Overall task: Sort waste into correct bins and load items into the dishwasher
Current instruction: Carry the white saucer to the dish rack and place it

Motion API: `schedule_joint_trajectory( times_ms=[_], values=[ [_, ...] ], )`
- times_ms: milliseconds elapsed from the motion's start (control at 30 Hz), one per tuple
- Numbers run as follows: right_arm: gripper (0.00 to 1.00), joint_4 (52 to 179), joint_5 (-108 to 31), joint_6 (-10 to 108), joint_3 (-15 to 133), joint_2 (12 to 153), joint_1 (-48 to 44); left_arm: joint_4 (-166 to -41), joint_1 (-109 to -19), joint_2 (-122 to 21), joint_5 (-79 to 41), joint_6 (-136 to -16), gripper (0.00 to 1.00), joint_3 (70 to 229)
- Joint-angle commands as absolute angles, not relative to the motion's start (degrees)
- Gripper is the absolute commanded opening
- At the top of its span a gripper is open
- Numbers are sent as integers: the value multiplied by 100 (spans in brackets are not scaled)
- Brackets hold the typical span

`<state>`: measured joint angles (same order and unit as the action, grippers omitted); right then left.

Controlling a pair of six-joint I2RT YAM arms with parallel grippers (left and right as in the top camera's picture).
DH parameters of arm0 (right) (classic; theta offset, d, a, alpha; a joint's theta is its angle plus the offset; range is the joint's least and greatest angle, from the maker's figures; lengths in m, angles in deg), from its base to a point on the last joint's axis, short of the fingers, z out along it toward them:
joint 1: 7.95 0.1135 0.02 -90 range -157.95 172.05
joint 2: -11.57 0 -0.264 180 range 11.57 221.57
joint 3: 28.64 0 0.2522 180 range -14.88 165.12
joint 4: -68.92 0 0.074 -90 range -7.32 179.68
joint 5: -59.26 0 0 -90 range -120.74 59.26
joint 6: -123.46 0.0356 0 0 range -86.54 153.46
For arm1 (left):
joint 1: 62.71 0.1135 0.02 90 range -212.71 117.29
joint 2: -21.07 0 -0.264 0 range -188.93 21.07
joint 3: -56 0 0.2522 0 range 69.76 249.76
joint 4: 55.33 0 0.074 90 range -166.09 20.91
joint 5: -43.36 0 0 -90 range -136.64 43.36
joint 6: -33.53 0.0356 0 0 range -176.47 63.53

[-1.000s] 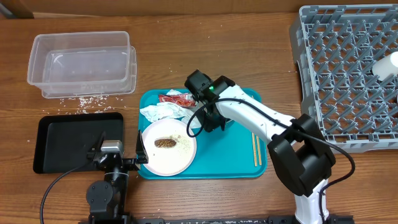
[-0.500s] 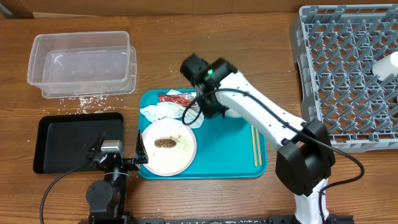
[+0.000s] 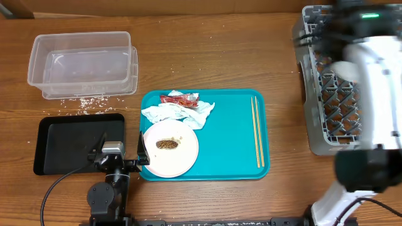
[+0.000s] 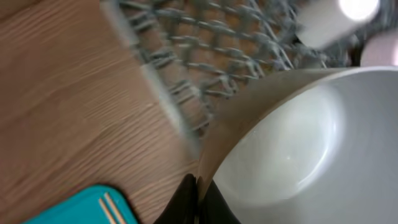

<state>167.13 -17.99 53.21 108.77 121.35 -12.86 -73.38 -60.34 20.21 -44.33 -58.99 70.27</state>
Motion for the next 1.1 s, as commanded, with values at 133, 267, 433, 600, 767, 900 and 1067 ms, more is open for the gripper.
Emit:
schedule_joint_trajectory(
  times_ms=[133,267,433,600,767,900,1067],
  values=[
    [4,16549,-6540,3308,10882,12403,-3450,-7349,-6006,2078,-4468,-5775,100,7003],
    [4,16472,-7342,2995,10882,12677,-4163,-7349,-6006,2078,-4468,-5775,100,7001],
    [4,16252,-7569,2993,10882,13088,-4545,-7349,-6006,2078,-4468,-5775,100,7003],
    [4,15913,-8367,2809,10882,13560,-4683,-7349,-6006,2078,-4468,-5775,100,7003],
    [4,15954,-9086,2698,10882,13872,-4694,-7349,-6006,2078,-4468,-5772,100,7003],
    [4,16212,-8688,2702,10882,14065,-4696,-7349,-6006,2078,-4468,-5772,100,7003],
    [4,16293,-7047,3603,10882,14104,-4744,-7349,-6006,2078,-4468,-5775,100,7003]
  ],
)
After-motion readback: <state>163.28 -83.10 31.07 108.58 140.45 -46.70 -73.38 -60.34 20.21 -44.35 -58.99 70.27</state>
